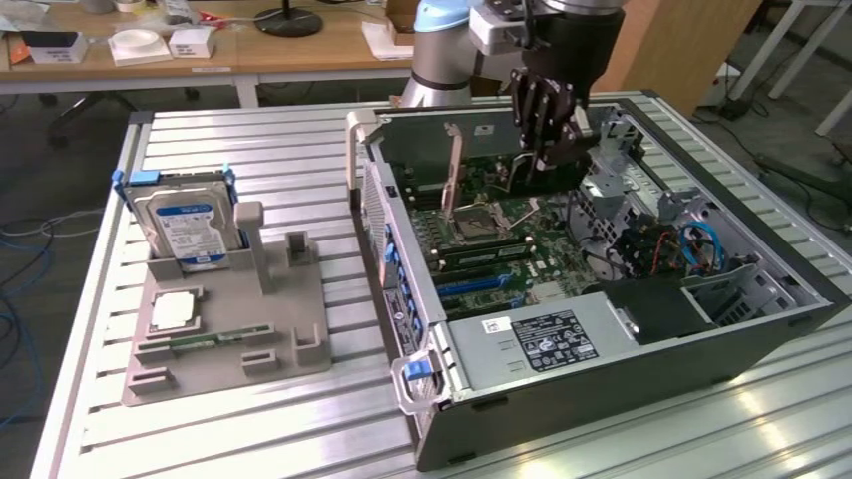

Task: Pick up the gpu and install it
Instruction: 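Insert the gpu into the slot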

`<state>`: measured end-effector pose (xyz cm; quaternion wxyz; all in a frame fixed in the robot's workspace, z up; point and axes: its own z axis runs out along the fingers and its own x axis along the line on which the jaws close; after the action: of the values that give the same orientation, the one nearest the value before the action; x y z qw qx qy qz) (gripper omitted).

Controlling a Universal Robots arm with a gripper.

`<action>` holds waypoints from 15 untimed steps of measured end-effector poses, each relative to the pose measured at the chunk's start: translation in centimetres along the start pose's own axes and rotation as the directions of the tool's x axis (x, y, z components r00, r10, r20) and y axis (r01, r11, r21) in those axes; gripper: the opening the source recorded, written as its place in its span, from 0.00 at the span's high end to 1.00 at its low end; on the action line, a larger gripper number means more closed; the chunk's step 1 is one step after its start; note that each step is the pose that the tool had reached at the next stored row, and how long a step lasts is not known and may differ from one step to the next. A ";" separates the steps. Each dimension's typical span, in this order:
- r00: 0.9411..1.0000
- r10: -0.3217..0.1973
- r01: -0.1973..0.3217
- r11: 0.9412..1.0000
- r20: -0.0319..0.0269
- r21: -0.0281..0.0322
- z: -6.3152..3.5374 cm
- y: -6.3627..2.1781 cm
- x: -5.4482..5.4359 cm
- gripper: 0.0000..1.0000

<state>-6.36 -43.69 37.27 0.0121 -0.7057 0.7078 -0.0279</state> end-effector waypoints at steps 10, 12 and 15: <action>1.000 0.000 0.000 1.000 -0.005 -0.005 1.66 0.92 -0.1 0.73; 1.000 0.000 0.000 1.000 -0.005 -0.007 2.00 1.15 -0.1 0.73; 1.000 0.000 0.000 1.000 -0.005 -0.015 2.38 1.17 0.1 0.73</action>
<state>-7.40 -43.86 34.83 0.0051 -0.7057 0.7080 -0.0245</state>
